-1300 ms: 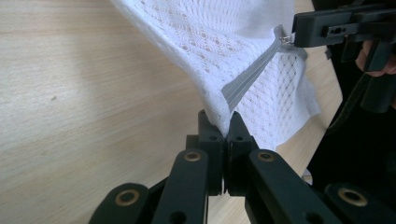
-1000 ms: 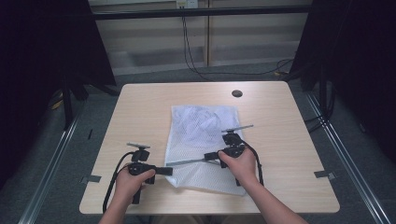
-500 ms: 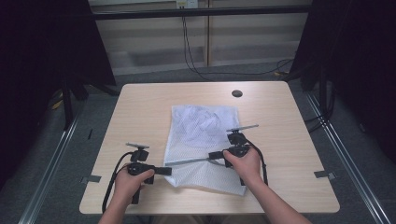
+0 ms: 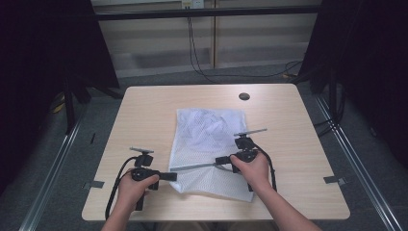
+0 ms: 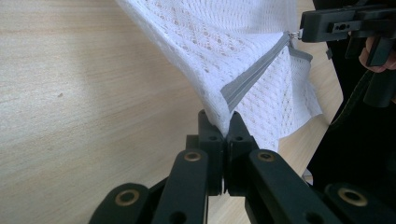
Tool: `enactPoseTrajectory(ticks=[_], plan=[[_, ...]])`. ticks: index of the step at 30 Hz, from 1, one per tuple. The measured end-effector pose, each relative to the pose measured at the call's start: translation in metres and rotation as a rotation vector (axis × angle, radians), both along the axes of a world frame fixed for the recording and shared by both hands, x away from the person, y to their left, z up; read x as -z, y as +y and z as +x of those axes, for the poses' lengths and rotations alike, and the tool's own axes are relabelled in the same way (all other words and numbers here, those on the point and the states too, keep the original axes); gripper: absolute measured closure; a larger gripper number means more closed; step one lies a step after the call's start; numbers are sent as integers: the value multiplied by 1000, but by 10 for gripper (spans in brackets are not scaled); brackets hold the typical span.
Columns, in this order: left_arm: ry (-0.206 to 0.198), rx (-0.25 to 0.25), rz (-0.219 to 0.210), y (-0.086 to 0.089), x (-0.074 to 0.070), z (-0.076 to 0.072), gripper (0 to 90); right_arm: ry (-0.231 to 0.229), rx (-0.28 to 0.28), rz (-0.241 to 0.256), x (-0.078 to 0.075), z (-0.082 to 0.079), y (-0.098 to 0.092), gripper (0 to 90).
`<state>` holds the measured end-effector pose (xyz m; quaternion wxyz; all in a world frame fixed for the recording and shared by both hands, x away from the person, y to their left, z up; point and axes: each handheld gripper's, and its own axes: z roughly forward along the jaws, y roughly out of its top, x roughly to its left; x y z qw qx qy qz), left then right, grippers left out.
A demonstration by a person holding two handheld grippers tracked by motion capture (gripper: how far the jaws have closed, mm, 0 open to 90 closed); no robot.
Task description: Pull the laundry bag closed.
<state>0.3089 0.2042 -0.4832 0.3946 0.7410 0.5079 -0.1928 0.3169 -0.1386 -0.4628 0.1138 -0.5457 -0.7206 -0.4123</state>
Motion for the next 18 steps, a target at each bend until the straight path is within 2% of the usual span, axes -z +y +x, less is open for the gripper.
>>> enactPoseTrajectory(ticks=[18], plan=[[10, -4, -5, 0, 0, 0, 885, 4, 1, 6, 0, -1, -6, 872]])
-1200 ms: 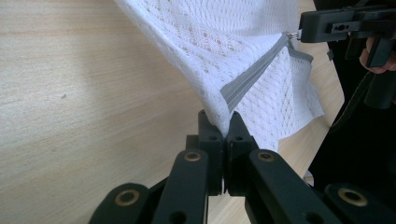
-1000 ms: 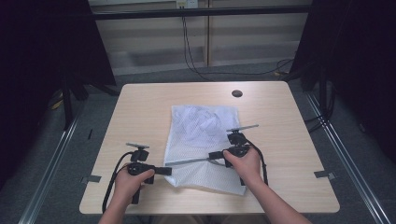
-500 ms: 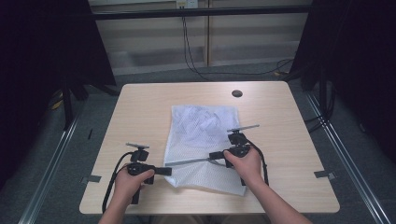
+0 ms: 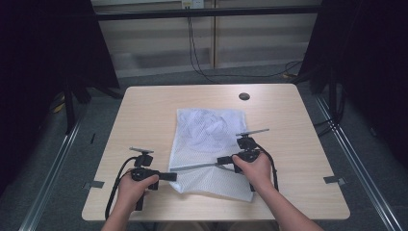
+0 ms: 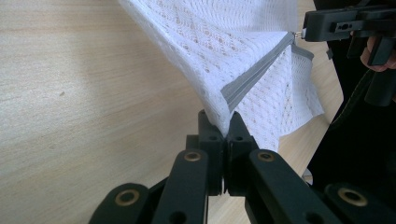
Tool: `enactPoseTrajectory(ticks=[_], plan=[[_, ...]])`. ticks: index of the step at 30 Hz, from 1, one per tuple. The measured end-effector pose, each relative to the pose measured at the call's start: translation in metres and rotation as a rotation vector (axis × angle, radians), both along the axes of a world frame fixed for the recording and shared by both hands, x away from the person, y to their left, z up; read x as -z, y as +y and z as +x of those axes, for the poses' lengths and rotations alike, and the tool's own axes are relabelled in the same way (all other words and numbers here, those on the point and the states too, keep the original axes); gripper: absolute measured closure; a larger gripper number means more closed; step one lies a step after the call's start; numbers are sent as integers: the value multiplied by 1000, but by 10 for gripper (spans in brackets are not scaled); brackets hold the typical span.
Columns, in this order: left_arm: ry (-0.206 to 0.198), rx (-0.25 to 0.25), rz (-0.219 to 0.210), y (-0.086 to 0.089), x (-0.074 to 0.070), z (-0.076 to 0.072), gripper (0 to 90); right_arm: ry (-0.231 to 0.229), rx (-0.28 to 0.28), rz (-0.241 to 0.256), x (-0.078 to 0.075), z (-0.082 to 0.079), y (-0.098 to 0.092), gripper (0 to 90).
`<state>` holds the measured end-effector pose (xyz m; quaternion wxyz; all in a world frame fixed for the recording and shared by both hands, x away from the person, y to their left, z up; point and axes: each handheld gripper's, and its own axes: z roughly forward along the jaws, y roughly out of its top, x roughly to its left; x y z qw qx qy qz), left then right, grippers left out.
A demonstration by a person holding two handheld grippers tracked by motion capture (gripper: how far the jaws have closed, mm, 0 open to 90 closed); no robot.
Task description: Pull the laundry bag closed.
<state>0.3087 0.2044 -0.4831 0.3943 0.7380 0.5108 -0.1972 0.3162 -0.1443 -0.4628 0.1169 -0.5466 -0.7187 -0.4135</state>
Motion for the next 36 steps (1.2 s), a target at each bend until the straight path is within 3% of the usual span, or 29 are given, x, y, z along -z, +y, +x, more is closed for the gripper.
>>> enactPoseTrajectory(ticks=[36], plan=[[4, 7, 1, 2, 2, 1, 885, 8, -10, -4, -1, -1, -4, 872]])
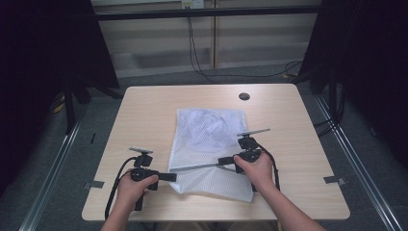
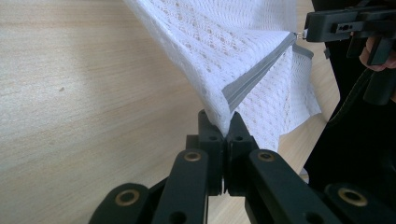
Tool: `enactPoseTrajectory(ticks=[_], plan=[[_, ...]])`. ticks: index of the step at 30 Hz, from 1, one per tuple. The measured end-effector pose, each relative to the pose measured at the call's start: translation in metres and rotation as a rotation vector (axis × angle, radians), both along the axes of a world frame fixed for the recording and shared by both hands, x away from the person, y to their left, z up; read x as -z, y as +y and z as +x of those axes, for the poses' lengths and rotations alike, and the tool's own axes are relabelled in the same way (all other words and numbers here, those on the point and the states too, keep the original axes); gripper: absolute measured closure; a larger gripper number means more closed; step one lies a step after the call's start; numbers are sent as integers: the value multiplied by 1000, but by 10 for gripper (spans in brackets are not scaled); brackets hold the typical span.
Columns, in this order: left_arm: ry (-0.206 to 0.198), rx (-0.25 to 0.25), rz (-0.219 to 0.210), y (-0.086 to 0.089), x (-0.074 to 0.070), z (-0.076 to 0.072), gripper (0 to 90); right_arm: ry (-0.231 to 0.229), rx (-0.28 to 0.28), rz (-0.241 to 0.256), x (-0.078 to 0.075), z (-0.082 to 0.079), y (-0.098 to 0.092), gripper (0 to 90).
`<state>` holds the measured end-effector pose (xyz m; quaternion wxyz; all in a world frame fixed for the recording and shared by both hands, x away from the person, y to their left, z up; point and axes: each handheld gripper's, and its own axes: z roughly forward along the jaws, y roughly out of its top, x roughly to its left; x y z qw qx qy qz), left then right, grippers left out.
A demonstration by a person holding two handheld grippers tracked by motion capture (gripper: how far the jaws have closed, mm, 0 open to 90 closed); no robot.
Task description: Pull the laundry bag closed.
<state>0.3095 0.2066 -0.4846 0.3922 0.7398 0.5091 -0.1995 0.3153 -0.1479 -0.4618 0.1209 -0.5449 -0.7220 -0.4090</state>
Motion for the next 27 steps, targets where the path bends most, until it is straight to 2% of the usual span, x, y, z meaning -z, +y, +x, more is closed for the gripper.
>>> enactPoseTrajectory(ticks=[2, 11, 13, 14, 16, 18, 20, 27], plan=[[9, -6, -4, 0, 0, 0, 885, 4, 0, 0, 0, 0, 1, 872], [4, 4, 2, 2, -1, 0, 886, 6, 4, 4, 0, -1, 1, 872], [9, -5, -1, 3, -2, 1, 885, 1, 10, -12, 0, -1, 1, 872], [0, -11, -2, 4, -2, 1, 885, 3, 10, -10, 0, -1, 0, 871], [7, -8, -9, 4, -2, 1, 885, 3, 11, -6, 0, -1, -2, 872], [-2, 7, 5, 3, -2, 2, 885, 3, 17, 0, -1, -1, -3, 872], [3, -5, -4, 2, -3, 2, 885, -4, 15, -6, -1, -1, -4, 872], [3, 0, 1, 2, -3, 2, 885, -1, 20, 1, -1, -1, -6, 872]])
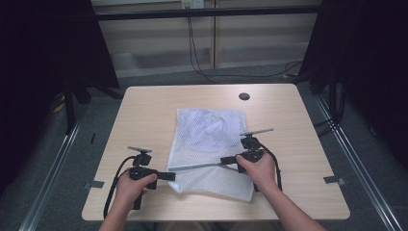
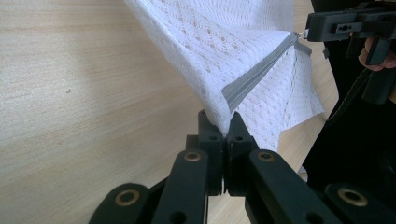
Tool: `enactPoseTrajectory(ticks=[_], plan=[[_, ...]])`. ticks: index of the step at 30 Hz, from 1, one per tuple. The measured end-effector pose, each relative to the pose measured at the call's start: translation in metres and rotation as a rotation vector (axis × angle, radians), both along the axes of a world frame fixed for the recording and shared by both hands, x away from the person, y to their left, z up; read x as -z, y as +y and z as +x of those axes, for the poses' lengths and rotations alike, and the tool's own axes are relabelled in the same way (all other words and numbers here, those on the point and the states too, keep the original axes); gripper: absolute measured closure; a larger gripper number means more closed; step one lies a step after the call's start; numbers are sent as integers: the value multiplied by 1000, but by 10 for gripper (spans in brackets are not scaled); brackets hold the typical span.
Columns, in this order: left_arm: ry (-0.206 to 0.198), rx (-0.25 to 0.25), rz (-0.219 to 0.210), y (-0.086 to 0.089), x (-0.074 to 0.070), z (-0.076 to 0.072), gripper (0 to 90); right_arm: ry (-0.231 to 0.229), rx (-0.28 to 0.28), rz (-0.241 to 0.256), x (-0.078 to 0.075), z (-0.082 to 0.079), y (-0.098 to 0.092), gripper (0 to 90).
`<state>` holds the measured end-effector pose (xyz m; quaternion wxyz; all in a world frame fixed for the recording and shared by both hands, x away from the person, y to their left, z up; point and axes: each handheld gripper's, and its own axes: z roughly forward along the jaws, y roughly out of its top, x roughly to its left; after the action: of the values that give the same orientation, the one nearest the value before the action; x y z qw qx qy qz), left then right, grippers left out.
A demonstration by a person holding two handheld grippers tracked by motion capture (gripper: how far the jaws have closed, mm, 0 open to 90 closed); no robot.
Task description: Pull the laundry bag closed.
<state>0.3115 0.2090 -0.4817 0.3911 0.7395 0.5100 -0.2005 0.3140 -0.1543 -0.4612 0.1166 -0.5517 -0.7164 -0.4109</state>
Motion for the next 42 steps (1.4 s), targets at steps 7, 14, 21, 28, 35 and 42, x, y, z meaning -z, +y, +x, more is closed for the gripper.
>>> enactPoseTrajectory(ticks=[7, 14, 21, 28, 35, 42], plan=[[3, -4, 1, 1, 0, 0, 885, 3, 2, -3, -2, 0, -2, 872], [1, -16, -5, 2, 0, 0, 885, 3, -1, -11, 0, 1, -5, 872], [-3, -2, 4, 1, 1, 0, 885, 2, 3, -6, -1, 2, -8, 871], [7, -12, -5, 1, 0, -1, 885, 4, 0, -5, -4, 1, -8, 872], [6, -2, -10, -1, -2, 0, 885, -4, 2, -11, -7, 0, -11, 872], [4, 3, -10, 2, -1, 0, 885, 0, 12, -17, -10, -2, -13, 871]])
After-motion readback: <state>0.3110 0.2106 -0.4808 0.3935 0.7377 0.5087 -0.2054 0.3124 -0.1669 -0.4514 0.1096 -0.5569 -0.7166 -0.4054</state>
